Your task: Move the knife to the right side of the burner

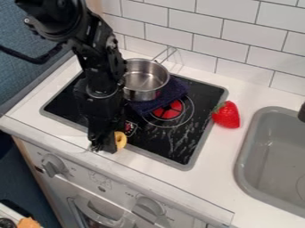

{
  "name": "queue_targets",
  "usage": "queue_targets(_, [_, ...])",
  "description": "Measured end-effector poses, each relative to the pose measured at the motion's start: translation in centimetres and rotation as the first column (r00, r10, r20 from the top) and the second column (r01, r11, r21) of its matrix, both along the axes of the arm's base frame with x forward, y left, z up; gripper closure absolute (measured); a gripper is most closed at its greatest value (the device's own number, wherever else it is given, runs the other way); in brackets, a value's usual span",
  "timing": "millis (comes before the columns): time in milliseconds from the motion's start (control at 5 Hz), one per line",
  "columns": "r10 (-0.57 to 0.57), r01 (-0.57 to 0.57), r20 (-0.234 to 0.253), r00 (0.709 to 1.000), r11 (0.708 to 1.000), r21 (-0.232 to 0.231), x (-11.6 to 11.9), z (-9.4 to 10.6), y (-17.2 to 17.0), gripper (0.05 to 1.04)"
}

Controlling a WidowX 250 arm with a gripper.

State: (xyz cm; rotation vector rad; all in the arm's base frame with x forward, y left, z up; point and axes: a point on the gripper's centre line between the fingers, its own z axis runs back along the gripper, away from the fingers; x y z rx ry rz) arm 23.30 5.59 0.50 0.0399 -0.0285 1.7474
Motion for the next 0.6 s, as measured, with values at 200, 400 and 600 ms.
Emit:
queue_targets(200, [-0.084,0.084,-0.03,0.996,0.996,0.027,-0.2,0.4,0.3,0.579])
queue_targets(400, [-0.25,0.254,-0.044,0.967,0.96,0.118,0.8,3.2,0.3,0.579])
queue_targets(600, [-0.407,0.415,-0.087,0.909,0.902,0.118,1.6,4.4,0.1,0.579])
